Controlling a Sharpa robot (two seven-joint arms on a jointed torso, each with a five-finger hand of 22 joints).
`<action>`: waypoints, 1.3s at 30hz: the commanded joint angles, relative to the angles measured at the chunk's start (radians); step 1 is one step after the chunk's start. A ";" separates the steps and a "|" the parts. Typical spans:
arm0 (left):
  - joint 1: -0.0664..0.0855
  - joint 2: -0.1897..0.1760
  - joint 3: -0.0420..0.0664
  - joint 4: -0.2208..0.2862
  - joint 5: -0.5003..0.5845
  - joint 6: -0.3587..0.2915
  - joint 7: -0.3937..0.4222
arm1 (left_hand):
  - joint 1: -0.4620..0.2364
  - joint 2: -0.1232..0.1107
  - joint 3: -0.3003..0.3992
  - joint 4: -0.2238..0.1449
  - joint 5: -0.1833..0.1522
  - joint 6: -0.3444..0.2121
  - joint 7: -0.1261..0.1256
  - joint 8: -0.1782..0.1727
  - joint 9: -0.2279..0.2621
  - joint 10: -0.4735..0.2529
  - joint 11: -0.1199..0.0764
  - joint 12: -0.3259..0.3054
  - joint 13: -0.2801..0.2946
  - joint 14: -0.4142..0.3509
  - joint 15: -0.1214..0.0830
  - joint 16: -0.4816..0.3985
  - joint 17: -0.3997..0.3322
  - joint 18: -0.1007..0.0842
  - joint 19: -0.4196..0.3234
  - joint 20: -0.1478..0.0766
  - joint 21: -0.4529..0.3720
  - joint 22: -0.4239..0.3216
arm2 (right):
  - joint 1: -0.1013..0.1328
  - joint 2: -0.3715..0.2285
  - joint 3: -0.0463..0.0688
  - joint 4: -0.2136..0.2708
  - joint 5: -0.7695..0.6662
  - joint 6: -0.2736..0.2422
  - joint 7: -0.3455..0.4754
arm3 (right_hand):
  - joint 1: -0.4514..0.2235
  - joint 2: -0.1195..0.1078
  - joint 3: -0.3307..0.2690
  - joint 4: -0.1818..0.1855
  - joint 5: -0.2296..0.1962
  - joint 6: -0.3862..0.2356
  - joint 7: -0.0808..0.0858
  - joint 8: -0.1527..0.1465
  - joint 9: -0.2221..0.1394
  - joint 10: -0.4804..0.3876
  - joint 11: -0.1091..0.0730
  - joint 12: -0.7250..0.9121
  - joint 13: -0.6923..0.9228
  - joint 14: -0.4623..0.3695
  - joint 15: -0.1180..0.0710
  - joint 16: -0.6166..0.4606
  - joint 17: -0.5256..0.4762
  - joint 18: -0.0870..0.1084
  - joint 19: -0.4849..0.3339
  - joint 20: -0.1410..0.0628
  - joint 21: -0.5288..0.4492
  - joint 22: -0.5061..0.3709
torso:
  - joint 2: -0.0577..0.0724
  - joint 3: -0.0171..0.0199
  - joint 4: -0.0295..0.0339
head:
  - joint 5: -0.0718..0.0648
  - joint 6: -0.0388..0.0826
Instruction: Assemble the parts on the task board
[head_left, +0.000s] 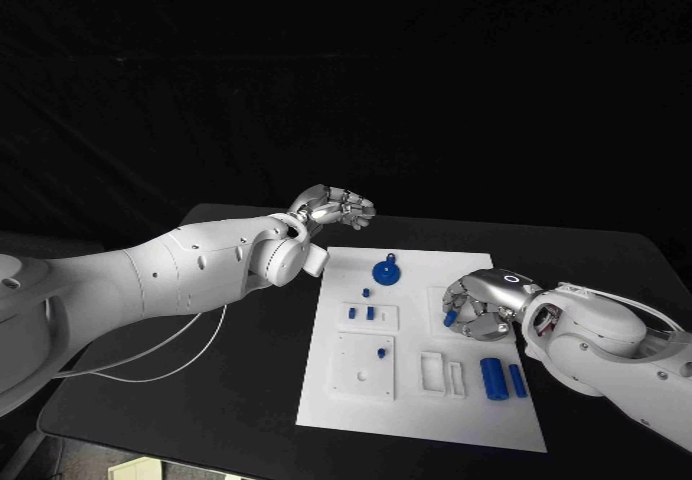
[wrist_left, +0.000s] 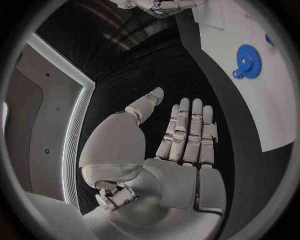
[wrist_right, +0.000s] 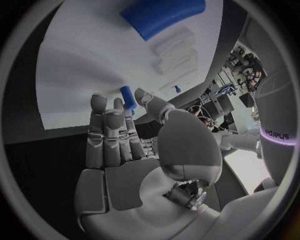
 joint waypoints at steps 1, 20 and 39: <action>0.001 0.001 0.001 0.001 0.005 0.012 0.008 | 0.000 0.009 -0.004 0.000 -0.006 -0.007 0.003 0.004 -0.001 -0.008 0.000 0.001 -0.002 0.000 0.006 -0.004 0.001 0.016 -0.001 0.004 -0.004 0.001 | -0.001 0.001 0.000 0.003 -0.018 0.011 0.003 | 0.005 0.007 0.027 0.008 -0.005 0.015 -0.003 0.008 0.001 0.016 -0.004 0.012 0.006 0.000 -0.014 0.007 -0.001 0.030 0.009 0.000 0.009 0.004 | 0.000 0.0000 -0.0002 | 0.001 -0.002; 0.001 0.002 0.001 -0.002 0.005 0.012 0.008 | 0.000 0.009 -0.004 0.000 -0.006 -0.007 0.003 0.005 -0.001 -0.008 0.000 0.001 -0.002 0.000 0.006 -0.006 0.003 0.017 -0.001 0.004 -0.005 0.002 | -0.004 0.009 -0.004 0.010 -0.038 -0.053 -0.023 | -0.001 0.026 0.111 0.022 -0.005 0.077 -0.030 0.040 0.014 0.067 -0.030 0.065 0.044 0.006 -0.039 0.017 0.001 0.030 0.020 -0.010 0.028 0.021 | -0.001 0.0003 -0.0006 | 0.002 -0.008; 0.001 0.004 0.001 -0.016 0.005 0.012 0.011 | 0.000 0.010 -0.004 0.000 -0.006 -0.007 0.003 0.005 -0.001 -0.008 0.000 0.001 -0.003 0.000 0.006 -0.007 0.004 0.017 -0.001 0.004 -0.006 0.003 | -0.007 -0.017 0.050 0.085 0.007 -0.209 0.011 | 0.006 0.010 0.187 0.031 -0.005 0.095 -0.039 0.050 0.027 0.072 -0.038 0.085 0.073 0.013 -0.047 0.020 0.002 0.030 0.032 -0.018 0.040 0.023 | -0.001 0.0000 -0.0004 | 0.005 -0.007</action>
